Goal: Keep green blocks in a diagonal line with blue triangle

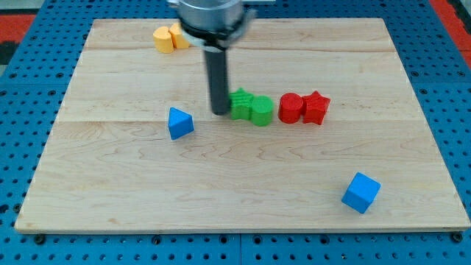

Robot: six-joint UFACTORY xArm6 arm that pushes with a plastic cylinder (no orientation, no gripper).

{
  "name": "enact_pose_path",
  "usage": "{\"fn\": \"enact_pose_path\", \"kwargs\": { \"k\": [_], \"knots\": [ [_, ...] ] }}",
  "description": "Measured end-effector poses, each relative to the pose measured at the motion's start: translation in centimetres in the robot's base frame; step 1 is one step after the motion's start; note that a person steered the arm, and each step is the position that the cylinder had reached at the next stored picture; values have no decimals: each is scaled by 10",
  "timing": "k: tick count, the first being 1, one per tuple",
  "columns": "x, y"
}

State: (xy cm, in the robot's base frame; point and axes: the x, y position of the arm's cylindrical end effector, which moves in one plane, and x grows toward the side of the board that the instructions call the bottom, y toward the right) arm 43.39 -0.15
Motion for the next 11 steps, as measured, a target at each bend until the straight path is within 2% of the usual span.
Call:
{"fn": "enact_pose_path", "kwargs": {
  "k": [1,2,3,4,5,6,7,8,10,11],
  "knots": [
    [8,37],
    [-33,28],
    [-61,42],
    [-23,81],
    [12,96],
    [30,92],
    [39,116],
    [41,163],
    [46,154],
    [11,90]
  ]
}}
